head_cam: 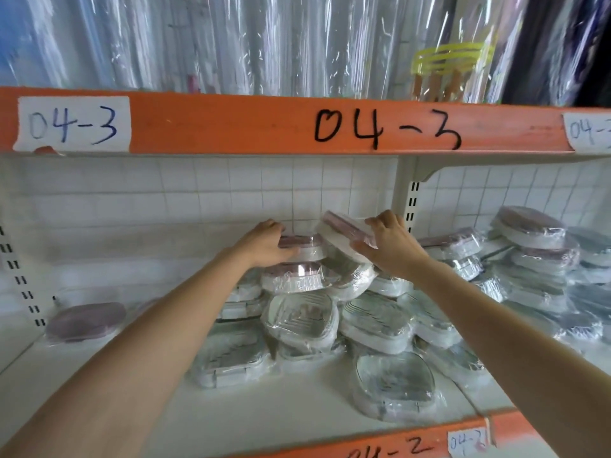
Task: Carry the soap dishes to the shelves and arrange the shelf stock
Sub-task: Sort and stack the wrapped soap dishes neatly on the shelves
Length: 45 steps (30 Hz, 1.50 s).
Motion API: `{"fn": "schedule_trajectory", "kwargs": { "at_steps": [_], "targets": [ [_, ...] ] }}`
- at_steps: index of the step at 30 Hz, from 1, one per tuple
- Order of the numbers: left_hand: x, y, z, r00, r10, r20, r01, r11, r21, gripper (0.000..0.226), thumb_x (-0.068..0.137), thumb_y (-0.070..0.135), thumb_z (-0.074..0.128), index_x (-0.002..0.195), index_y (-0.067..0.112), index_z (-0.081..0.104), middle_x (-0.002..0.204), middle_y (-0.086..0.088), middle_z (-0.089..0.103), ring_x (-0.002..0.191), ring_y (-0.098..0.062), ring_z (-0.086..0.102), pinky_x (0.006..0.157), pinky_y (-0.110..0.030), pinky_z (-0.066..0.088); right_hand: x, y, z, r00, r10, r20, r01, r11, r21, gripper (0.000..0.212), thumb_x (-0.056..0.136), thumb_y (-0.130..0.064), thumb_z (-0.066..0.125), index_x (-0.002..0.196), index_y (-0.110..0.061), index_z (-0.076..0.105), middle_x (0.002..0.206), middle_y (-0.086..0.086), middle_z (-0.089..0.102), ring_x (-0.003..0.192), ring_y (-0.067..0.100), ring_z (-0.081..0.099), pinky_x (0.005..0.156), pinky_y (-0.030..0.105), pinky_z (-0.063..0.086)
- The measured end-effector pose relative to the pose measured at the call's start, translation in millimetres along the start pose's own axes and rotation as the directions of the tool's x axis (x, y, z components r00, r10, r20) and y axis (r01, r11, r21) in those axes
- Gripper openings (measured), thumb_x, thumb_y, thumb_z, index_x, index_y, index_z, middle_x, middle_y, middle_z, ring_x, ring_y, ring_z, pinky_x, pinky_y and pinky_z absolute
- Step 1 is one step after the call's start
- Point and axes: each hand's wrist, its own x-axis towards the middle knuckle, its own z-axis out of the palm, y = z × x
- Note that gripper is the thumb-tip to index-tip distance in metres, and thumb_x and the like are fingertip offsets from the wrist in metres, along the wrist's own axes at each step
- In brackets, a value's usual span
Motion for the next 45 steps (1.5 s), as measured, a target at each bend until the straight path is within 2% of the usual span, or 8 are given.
{"fn": "schedule_trajectory", "kwargs": {
  "at_steps": [6,11,17,20,23,29,38,45],
  "targets": [
    [17.4,-14.6,-0.8,0.992,0.007,0.123,-0.003,0.999,-0.040,0.060,0.082,0.067,0.054,0.100,0.009,0.058,0.105,-0.007,0.057,0.086,-0.019,0.052,0.071,-0.030,0.041,8.3,-1.1,6.7,0.977,0.080,0.197,-0.084,0.996,0.012,0.064,0.095,-0.058,0.033,0.130,-0.007,0.046,0.132,0.012,0.046,0.125,0.026,0.037,0.106,0.037,0.030],
    [25.1,-17.3,1.9,0.968,0.034,0.247,0.018,0.979,-0.203,0.076,0.086,0.058,0.059,0.144,0.015,0.037,0.149,-0.003,0.038,0.133,-0.023,0.039,0.102,-0.031,0.032,16.7,-3.3,9.6,0.966,0.133,0.223,-0.153,0.985,0.076,0.074,0.093,-0.062,0.033,0.144,-0.008,0.029,0.136,0.013,0.042,0.126,0.031,0.040,0.106,0.042,0.035],
    [29.5,-18.6,3.4,0.955,0.058,0.289,0.018,0.967,-0.254,0.077,0.078,0.049,0.068,0.143,0.020,0.038,0.146,-0.001,0.043,0.128,-0.021,0.044,0.101,-0.030,0.036,21.3,-5.7,16.0,0.960,0.214,0.178,-0.237,0.964,0.120,0.076,0.090,-0.064,0.039,0.136,-0.004,0.034,0.129,0.015,0.047,0.119,0.029,0.045,0.100,0.039,0.037],
    [30.1,-17.4,2.8,0.960,0.076,0.269,-0.030,0.985,-0.172,0.054,0.086,0.042,0.065,0.131,0.018,0.050,0.139,-0.005,0.051,0.120,-0.022,0.049,0.100,-0.035,0.040,22.1,-5.2,18.2,0.962,0.215,0.167,-0.238,0.962,0.131,0.079,0.084,-0.066,0.043,0.137,-0.008,0.034,0.128,0.013,0.044,0.116,0.028,0.044,0.098,0.039,0.042],
    [25.4,-13.6,0.0,0.969,0.060,0.242,-0.063,0.998,0.006,0.067,0.087,0.050,0.060,0.143,0.019,0.039,0.146,-0.005,0.037,0.133,-0.024,0.032,0.107,-0.036,0.029,20.2,-5.7,17.8,0.957,0.226,0.181,-0.264,0.938,0.224,0.080,0.083,-0.058,0.055,0.140,-0.008,0.030,0.133,0.014,0.037,0.121,0.028,0.039,0.094,0.034,0.040],
    [19.4,-8.0,0.1,0.974,0.038,0.224,-0.026,0.998,-0.058,0.057,0.081,0.052,0.067,0.122,0.014,0.050,0.124,-0.006,0.037,0.114,-0.022,0.042,0.093,-0.032,0.039,17.3,-3.3,13.7,0.937,0.237,0.257,-0.304,0.916,0.262,0.086,0.076,-0.053,0.069,0.138,-0.005,0.033,0.133,0.013,0.026,0.124,0.030,0.034,0.106,0.036,0.034],
    [-15.8,8.2,-11.3,0.999,-0.033,0.018,0.032,0.998,0.060,0.093,0.076,0.068,0.061,0.137,0.003,0.036,0.129,-0.009,0.027,0.126,-0.025,0.028,0.109,-0.038,0.031,2.1,0.1,19.9,0.954,0.232,0.190,-0.294,0.849,0.440,0.092,0.069,-0.040,0.081,0.135,0.000,0.030,0.125,0.011,0.045,0.106,0.023,0.046,0.077,0.028,0.037],
    [-70.0,9.8,-14.5,0.973,-0.207,-0.100,0.211,0.977,0.031,0.098,0.076,0.066,0.063,0.137,-0.005,0.034,0.135,-0.018,0.042,0.125,-0.030,0.041,0.103,-0.034,0.036,-17.7,-10.1,22.4,0.985,0.135,0.108,-0.170,0.861,0.480,0.090,0.066,-0.035,0.084,0.129,-0.001,0.030,0.120,0.013,0.046,0.109,0.027,0.049,0.088,0.036,0.046]
  ]
}}
